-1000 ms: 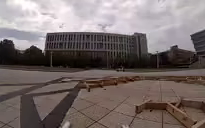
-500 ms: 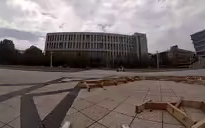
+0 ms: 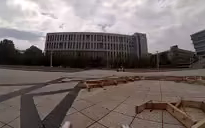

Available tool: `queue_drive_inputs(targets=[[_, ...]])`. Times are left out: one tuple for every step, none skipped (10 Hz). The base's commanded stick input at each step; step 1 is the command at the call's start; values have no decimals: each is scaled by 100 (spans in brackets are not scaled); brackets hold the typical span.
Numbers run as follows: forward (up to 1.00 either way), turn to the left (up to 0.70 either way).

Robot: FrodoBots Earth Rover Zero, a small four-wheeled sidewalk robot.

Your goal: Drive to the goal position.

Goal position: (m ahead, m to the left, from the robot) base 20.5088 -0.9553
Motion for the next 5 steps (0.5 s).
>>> queue_drive_inputs(targets=[[6, 0], [6, 0], [6, 1], [6, 0], [6, 0]])
